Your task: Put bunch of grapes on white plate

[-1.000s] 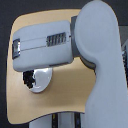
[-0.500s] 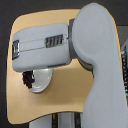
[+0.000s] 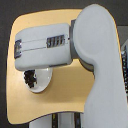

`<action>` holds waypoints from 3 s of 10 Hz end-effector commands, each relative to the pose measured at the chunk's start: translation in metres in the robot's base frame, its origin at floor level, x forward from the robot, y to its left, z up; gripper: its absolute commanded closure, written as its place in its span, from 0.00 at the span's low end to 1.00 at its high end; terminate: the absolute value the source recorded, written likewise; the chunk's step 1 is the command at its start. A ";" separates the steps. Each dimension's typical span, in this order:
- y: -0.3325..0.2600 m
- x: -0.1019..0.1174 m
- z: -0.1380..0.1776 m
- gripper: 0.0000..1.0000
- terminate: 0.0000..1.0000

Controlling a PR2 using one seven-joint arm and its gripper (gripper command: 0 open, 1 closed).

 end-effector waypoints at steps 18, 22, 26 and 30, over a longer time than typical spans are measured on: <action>-0.046 0.072 0.075 0.00 0.00; -0.067 0.093 0.118 0.00 0.00; -0.111 0.099 0.123 0.00 0.00; -0.206 0.095 0.113 0.00 0.00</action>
